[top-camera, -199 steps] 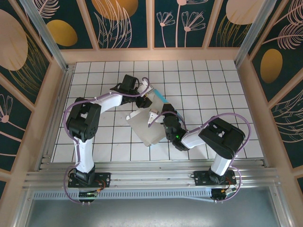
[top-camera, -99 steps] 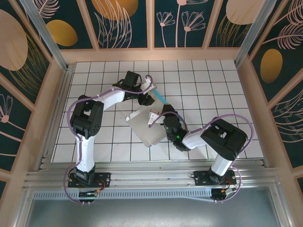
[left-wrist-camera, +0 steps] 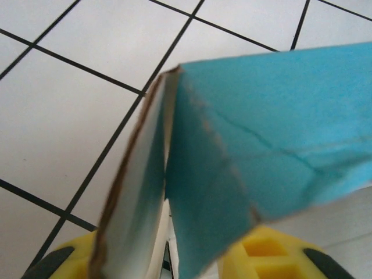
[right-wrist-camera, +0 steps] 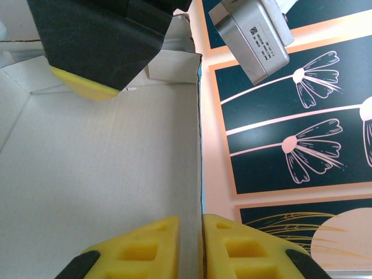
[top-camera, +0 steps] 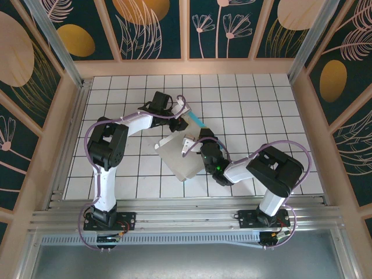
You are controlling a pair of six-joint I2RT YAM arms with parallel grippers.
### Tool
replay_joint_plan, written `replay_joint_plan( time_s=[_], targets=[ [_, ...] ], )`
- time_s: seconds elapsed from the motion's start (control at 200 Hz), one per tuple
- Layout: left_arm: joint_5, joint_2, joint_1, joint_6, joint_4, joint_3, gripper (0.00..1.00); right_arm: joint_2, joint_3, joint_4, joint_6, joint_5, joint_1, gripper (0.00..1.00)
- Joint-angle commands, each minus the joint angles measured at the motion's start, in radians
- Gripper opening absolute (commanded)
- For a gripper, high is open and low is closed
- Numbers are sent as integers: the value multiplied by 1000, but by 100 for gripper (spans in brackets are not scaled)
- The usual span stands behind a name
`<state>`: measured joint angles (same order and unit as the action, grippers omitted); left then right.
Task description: Fold the paper box
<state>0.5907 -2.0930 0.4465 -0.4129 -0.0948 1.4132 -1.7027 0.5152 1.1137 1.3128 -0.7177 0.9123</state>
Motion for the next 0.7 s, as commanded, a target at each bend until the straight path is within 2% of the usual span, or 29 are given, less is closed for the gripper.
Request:
replay_joint_plan(
  time_s=[0.0,0.205,0.335,0.46,0.696],
  targets=[
    [-13,17,17,4,19,-28,22,-20,25,-9,-32,-21,17,23],
    [-58,15,23,26,66,-43,12,2,44,-23,-82,-40,45,34],
    [-78,22,24,16,78,-61,8,64,77,-123,-169,-40,64,48],
    [-80,23,24,16,81,-68,7,178,131,-361,-355,12,83,63],
    [-70,22,26,26,95,-71,6,441,206,-731,-746,245,73,72]
  ],
)
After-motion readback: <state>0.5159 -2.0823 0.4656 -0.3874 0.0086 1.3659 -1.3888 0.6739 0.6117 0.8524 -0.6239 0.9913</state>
